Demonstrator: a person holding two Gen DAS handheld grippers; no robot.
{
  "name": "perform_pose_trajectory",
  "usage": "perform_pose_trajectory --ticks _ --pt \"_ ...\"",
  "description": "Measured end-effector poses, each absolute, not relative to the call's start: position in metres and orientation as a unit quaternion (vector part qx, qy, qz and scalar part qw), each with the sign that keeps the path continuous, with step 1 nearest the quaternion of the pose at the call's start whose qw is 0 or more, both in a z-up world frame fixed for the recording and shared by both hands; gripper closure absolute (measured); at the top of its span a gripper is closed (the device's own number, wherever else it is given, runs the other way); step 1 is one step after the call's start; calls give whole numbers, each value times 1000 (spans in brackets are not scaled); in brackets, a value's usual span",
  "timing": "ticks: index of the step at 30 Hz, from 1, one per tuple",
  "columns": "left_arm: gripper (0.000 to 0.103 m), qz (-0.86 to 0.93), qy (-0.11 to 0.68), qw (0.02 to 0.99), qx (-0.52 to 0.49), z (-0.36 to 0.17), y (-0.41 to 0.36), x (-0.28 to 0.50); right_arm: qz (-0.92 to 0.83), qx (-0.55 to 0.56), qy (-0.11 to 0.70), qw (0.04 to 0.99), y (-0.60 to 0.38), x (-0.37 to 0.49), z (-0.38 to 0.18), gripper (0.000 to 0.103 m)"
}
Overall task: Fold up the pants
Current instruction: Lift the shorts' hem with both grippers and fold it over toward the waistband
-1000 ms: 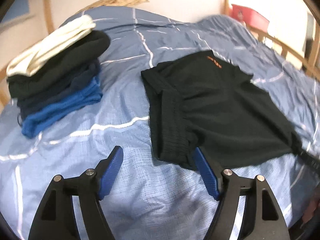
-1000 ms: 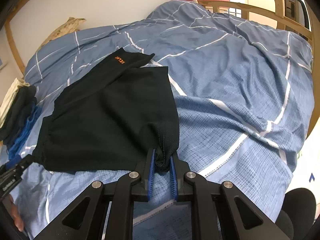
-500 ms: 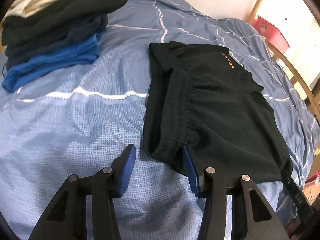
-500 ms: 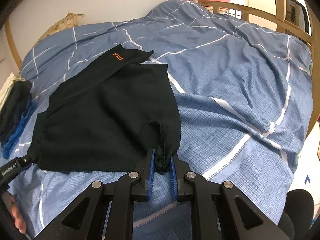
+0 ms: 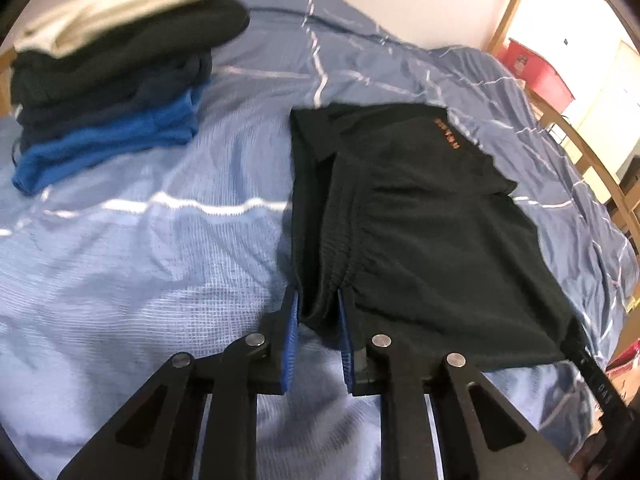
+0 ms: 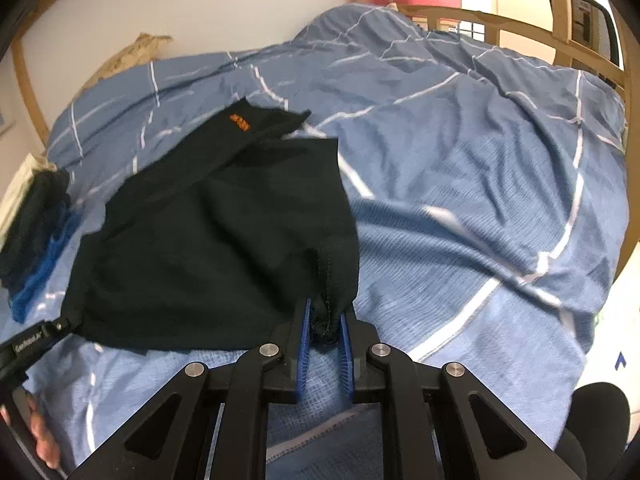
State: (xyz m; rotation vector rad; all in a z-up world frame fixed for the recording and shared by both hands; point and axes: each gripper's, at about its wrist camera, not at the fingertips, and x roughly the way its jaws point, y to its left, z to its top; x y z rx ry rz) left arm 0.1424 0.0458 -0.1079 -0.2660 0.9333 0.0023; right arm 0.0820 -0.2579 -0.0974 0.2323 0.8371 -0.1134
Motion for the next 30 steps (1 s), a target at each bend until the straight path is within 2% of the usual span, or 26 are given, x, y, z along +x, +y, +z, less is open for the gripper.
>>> perform_pose_trajectory --ticks 11,20,30 --pt "87 -4 440 889 -125 -63 32 159 -9 124 333 935 -270 104 -31 91" --pt "87 2 426 893 -146 -16 41 224 30 87 332 939 -255 215 29 91" --pt "87 46 447 881 -146 -30 59 308 46 49 359 931 -216 349 34 91"
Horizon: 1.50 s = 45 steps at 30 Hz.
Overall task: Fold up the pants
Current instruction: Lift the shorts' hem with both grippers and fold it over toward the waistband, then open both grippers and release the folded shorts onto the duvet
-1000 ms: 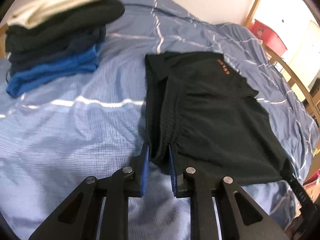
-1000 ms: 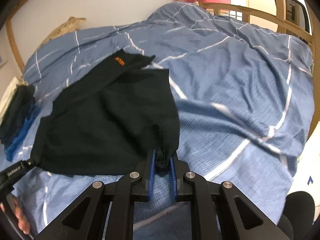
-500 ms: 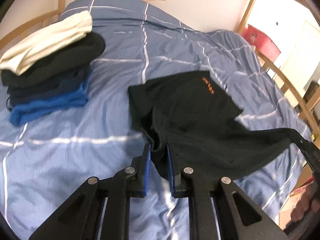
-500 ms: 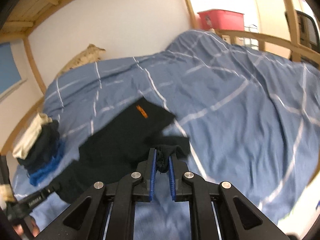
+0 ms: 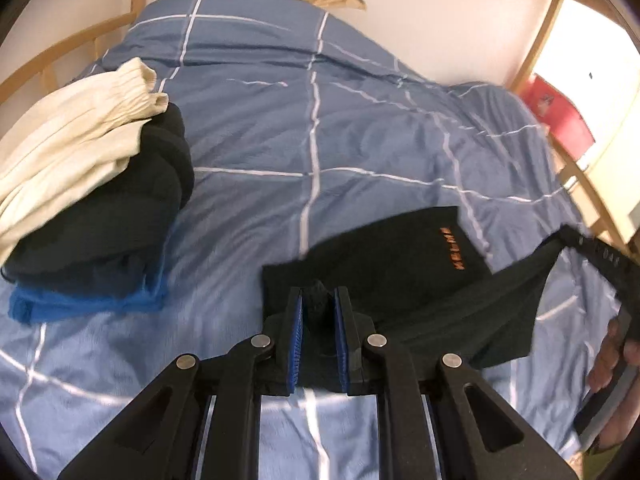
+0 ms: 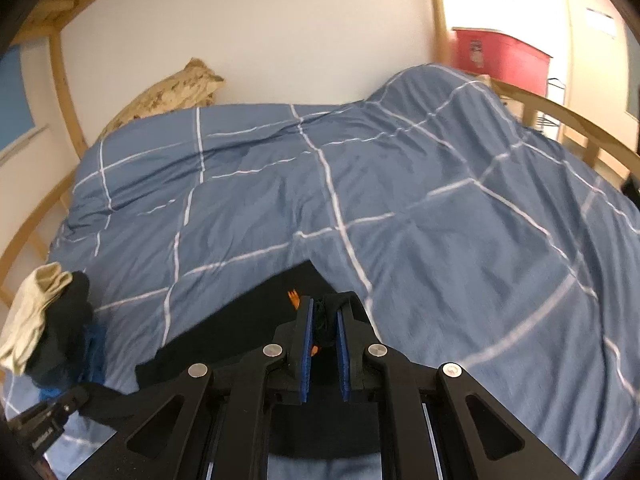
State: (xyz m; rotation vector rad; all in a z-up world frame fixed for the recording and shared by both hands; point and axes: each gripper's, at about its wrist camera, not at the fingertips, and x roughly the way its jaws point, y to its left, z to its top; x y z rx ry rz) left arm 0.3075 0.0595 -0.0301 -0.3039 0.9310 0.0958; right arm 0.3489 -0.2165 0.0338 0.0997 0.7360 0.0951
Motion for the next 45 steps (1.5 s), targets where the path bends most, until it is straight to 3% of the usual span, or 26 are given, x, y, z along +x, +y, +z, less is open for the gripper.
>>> perform_pose_trajectory --ticks 8,11,12,13,14,16,19,30,45 --pt "85 80 475 869 -112 -64 67 355 73 31 409 909 -175 451 -13 91" --pt "76 100 476 869 -90 -71 68 365 71 14 419 905 -164 471 -31 91" --pt "62 111 474 870 -73 -72 68 369 72 9 422 904 -162 475 -35 89" --pt "42 117 471 872 -65 -72 69 370 70 -4 425 903 -158 477 -39 81" --pt "35 126 459 878 -55 -68 69 370 62 -15 423 904 -157 477 -40 63" --pt "32 134 431 891 -43 -60 69 364 42 -35 407 912 -158 475 -38 42" --pt "24 142 394 908 -8 -48 60 350 36 -56 372 926 -162 459 -28 42" --pt "23 125 344 930 31 -67 20 262 60 -20 320 945 -223 339 -34 42" --pt "23 112 374 921 -2 -113 10 243 60 31 328 942 -256 270 -86 42"
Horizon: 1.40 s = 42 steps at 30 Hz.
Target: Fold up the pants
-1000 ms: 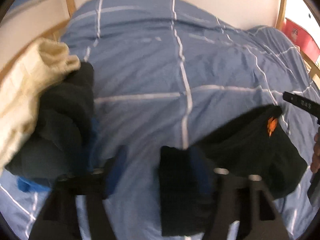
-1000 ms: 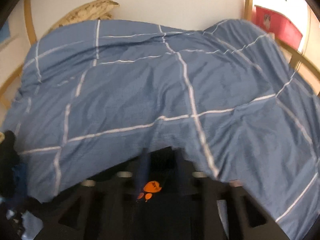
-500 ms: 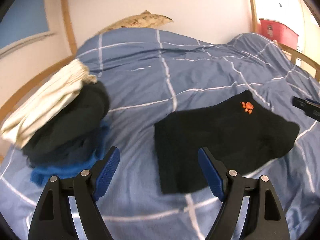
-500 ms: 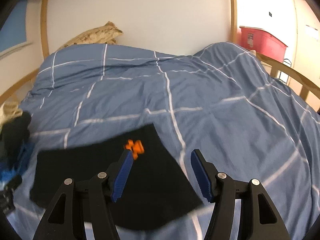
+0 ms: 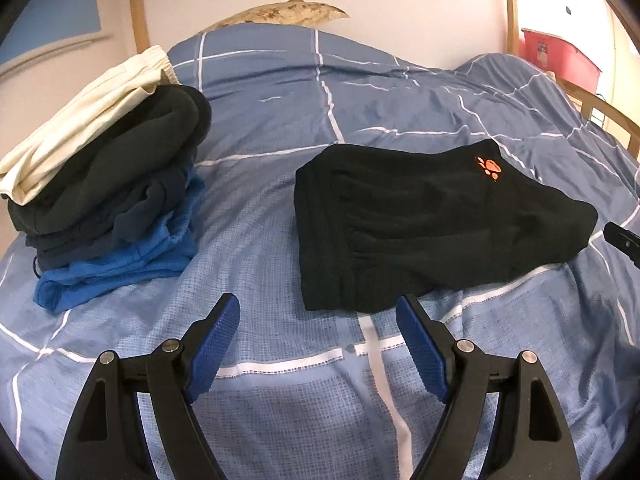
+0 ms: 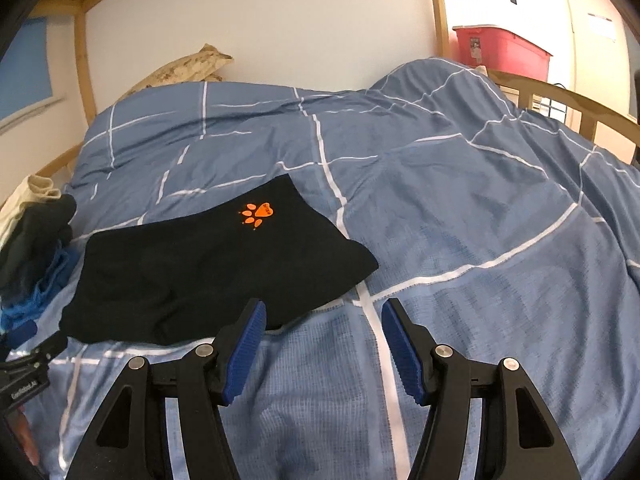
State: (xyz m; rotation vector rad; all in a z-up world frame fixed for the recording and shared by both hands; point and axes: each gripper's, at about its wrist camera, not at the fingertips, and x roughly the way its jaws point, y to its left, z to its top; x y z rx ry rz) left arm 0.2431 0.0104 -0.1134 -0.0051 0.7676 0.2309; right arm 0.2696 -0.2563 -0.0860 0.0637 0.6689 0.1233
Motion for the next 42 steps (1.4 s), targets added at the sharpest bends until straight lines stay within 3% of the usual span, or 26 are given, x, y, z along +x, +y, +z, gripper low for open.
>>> perform_pose_trajectory --ticks 7,16,30,31,33,35,36,37,42 --pt "23 125 370 921 2 -118 11 239 31 16 348 937 -259 277 -99 42" --pt "23 116 332 936 -17 -107 13 247 61 78 352 931 -265 299 -104 42" --pt "26 145 385 911 -35 -137 21 284 69 92 381 917 -255 359 -132 42" --pt "26 144 386 911 -31 -137 19 286 73 96 382 916 -255 362 -133 44" --pt "26 139 391 909 -30 -140 18 290 86 107 381 914 -257 365 -133 61" --pt "35 126 393 910 -38 -141 18 291 94 112 381 913 -257 364 -133 82" --pt "51 113 393 911 -44 -141 17 291 97 113 379 913 -257 362 -132 87" --pt "60 98 394 912 -51 -141 17 291 102 114 375 914 -257 358 -130 90" --pt "67 90 384 918 -39 -134 9 286 81 124 347 926 -268 332 -113 94"
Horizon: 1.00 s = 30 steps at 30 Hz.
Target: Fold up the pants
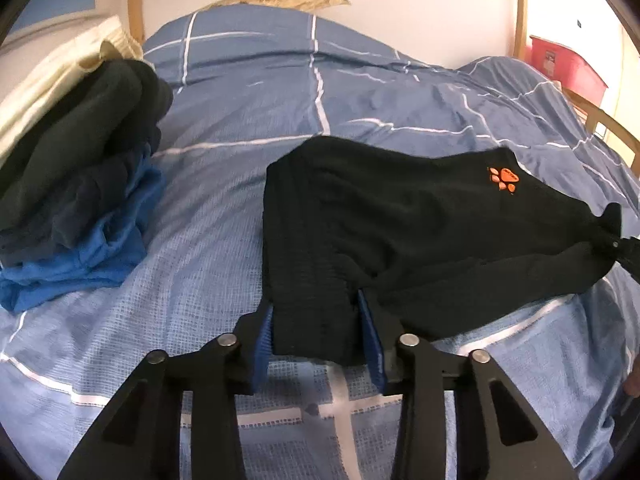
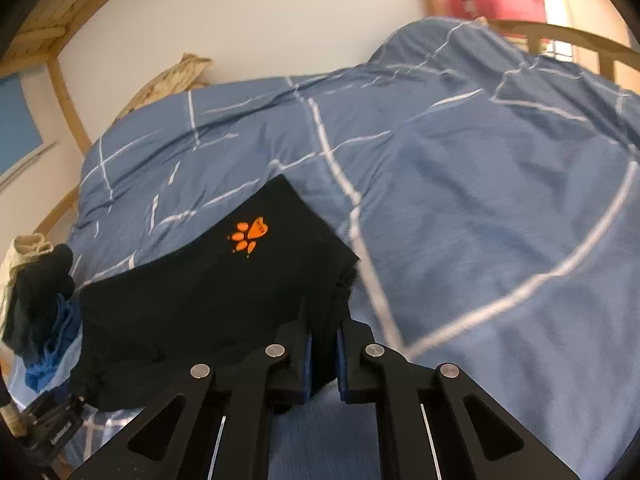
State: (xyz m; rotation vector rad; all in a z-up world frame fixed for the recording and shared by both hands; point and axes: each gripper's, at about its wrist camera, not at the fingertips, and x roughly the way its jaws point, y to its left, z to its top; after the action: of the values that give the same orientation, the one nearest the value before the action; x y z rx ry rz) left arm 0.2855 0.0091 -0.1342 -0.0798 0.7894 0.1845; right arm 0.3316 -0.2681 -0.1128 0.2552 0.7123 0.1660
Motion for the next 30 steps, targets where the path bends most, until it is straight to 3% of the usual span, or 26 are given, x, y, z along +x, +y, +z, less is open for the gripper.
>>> perform_pose_trajectory --ticks 12,14,16,18,19,20,26,30 --pt "67 33 426 902 -57 -121 -1 257 7 102 366 925 -288 282 -88 94" --pt "64 31 436 898 -53 -124 -1 256 -5 101 381 919 -291 281 -96 94" --pt "46 37 432 900 -41 -119 0 251 -9 104 393 914 -292 280 -102 93" --pt "31 45 413 909 -31 -108 3 242 -21 95 399 912 -290 279 -104 77" --pt "26 49 399 915 -23 -102 5 237 -36 86 396 913 -289 277 -102 55" --pt "24 53 383 922 -11 -94 7 233 -56 75 382 919 -288 271 -95 41" --pt "24 -17 332 941 66 -60 21 255 -64 23 302 951 -262 254 -39 36" --pt "37 -84 343 932 83 -53 31 287 1 32 316 948 -234 272 -26 35"
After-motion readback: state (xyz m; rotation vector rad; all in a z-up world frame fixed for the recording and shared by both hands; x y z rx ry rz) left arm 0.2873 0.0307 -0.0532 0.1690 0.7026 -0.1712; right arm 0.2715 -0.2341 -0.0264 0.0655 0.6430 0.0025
